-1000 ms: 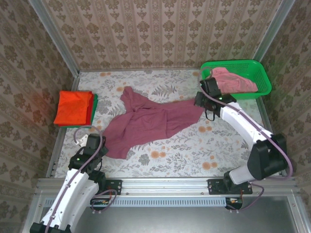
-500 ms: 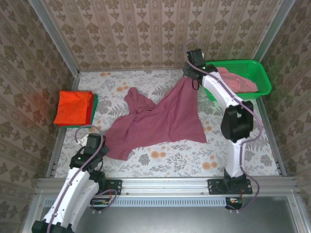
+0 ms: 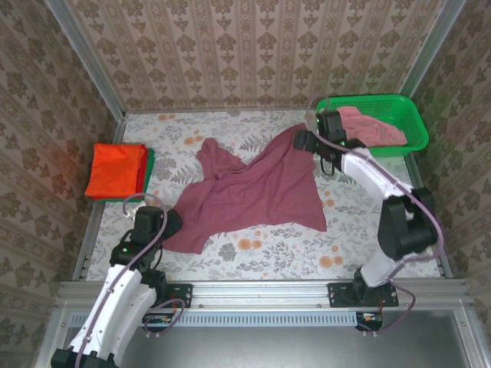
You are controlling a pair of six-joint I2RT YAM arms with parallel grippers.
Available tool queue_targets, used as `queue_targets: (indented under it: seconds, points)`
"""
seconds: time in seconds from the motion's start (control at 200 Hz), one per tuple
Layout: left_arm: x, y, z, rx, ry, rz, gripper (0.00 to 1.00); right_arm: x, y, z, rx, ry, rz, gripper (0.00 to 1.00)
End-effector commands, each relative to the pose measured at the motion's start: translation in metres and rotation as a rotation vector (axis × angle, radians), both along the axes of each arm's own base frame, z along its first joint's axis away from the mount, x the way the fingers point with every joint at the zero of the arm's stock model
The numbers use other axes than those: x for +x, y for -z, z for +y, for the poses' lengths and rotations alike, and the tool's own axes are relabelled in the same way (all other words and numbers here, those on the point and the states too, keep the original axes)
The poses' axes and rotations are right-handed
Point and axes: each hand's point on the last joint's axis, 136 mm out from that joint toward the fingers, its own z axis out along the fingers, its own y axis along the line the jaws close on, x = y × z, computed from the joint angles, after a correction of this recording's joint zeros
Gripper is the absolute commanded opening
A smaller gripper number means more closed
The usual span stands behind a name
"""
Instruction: Fold and stack the t-shirts
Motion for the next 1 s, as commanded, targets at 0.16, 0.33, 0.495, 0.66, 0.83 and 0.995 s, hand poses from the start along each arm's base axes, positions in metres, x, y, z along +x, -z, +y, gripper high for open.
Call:
queue_targets:
  seconds: [0.16,0.33,0.495,0.66,0.83,0.995]
  points:
    - [0.063,-0.013,-0.023,-0.014,0.257,0.016,0.97,-0.069,0.021,0.015,0.177,-0.075,0.006,0.89]
    - [0.073,0.002,-0.016,-0.02,0.252,0.18,0.89,-0.094,0.052,0.018,0.236,-0.07,0.093,0.86]
    - [0.088,0.009,-0.029,-0.109,0.239,0.196,0.7,-0.101,0.079,0.025,0.269,-0.038,0.169,0.82]
    - [0.119,-0.003,-0.061,-0.169,0.279,0.119,0.51,-0.096,0.107,0.046,0.287,-0.052,0.244,0.8]
    - [0.152,0.003,-0.1,-0.212,0.353,0.144,0.49,-0.093,0.127,0.059,0.294,-0.054,0.296,0.78]
    - [0.171,0.03,-0.119,-0.295,0.333,0.193,0.44,-0.099,0.148,0.057,0.279,-0.022,0.354,0.77]
